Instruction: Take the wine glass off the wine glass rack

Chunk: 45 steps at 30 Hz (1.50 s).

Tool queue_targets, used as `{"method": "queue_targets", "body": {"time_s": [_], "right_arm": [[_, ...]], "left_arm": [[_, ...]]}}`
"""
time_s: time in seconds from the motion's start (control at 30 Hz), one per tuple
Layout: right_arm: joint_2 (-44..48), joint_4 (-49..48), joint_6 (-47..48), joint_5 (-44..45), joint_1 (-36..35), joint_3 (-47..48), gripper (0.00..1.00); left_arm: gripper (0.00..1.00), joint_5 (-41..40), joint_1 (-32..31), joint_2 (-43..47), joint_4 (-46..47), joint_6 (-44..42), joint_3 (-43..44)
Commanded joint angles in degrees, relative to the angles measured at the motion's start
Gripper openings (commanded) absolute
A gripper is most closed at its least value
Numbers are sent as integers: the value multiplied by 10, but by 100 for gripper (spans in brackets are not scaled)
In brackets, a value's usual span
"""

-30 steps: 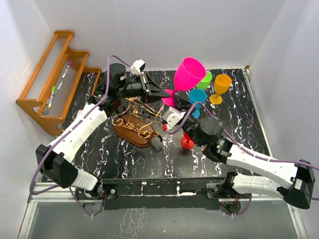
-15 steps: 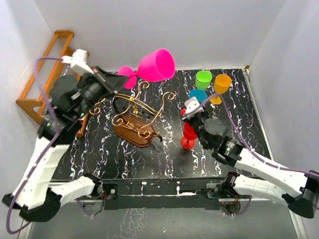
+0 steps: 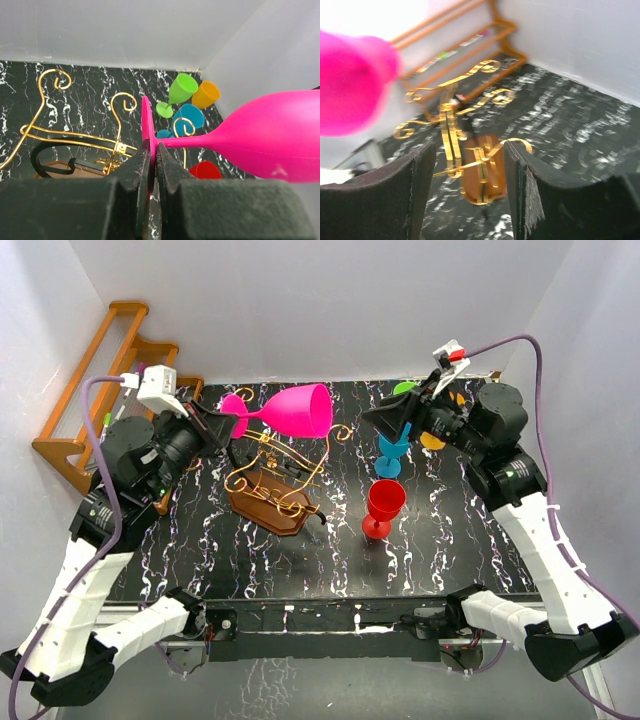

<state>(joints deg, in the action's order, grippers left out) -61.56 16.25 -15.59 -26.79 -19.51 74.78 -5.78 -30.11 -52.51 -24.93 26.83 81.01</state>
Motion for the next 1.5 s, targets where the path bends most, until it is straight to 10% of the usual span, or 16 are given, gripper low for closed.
{"method": "queue_targets", "body": {"time_s": [0.0, 1.03, 1.17, 1.3, 1.47], "right_arm": [[10, -98, -111, -207, 0, 29, 59], [-57, -88, -106, -209, -2, 68, 48], [-69, -53, -97, -188, -2, 81, 12], [-64, -1, -83, -72, -1, 94, 8], [-61, 72, -55, 112, -1, 127, 8]], "left_arm": [[0, 45, 1, 3, 14, -28, -9], [0, 191, 1, -96, 76, 0, 21], [1, 194, 0, -118, 68, 2, 33], [55, 107, 1, -125, 18, -4, 50], [66, -112, 1, -121, -97, 8, 87]]}}
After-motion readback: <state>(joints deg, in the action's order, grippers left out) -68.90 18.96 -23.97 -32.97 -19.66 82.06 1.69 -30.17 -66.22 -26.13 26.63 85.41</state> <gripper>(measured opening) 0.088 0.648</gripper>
